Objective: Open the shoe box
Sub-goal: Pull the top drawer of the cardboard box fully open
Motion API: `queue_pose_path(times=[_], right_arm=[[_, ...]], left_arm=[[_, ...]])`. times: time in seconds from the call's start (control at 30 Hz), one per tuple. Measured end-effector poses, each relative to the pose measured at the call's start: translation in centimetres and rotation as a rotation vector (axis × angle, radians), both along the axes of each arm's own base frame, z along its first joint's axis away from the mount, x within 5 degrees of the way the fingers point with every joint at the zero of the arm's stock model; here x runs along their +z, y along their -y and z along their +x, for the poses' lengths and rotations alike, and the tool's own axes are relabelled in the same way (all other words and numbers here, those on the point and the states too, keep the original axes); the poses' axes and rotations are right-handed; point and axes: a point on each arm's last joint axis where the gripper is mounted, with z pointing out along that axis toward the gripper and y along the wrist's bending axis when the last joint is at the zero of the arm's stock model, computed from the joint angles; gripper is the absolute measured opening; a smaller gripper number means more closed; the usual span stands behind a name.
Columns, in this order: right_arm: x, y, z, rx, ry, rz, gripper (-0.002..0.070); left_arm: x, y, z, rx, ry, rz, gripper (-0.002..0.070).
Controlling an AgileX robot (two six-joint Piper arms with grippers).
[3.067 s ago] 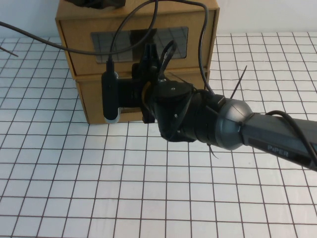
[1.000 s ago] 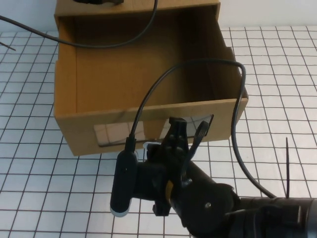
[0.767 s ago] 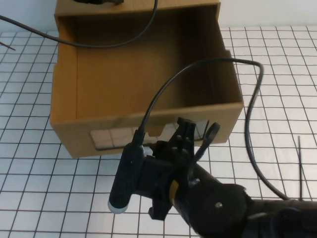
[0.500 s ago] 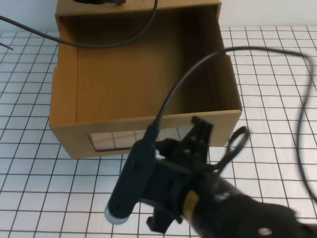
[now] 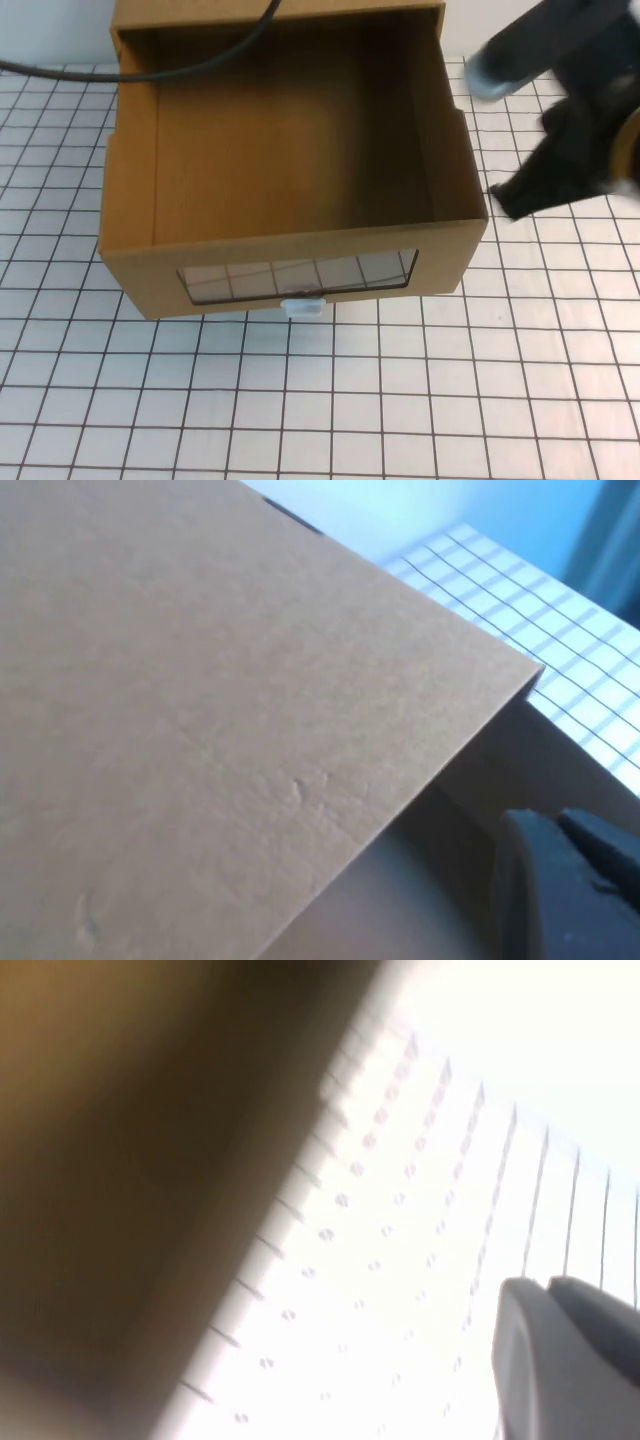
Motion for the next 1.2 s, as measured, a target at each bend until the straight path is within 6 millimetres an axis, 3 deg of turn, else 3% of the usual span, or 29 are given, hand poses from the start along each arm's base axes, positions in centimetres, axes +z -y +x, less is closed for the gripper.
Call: queue_pose_path(times=[0.2,0.37,0.5,0.73,1.0,1.2], right_arm=[[-0.7,6.4,2.9,-0.130,-0.228,0.107,-0.0011],[-0.8,10.5,1.9,-0.148,-0.329,0.312,-0.0012],[-1.6,12.5,-0.7,-0.170,-0.307,0.432,-0.0013],[-3.9,13.3,-7.4,-0.121,-0.141,0.588,-0.0013],[-6.9,14.3,-13.6,-0.058,0.080,0.702,-0.0013],[-9.1,14.7,-16.2,-0.018,0.217,0.767,-0.0013]], left_arm=[[-0.1,-1.7,-4.8,0.082,0.106,-0.019,-0.0002],[-1.3,-3.8,-11.0,0.166,0.246,-0.045,-0.0002],[-5.1,-5.5,-15.4,0.253,0.317,-0.068,-0.0002],[-11.6,-8.0,-21.7,0.383,0.437,-0.139,-0.0002],[-17.3,-9.5,-25.6,0.451,0.536,-0.190,-0.0002],[-20.8,-9.8,-26.4,0.467,0.530,-0.187,-0.0002]])
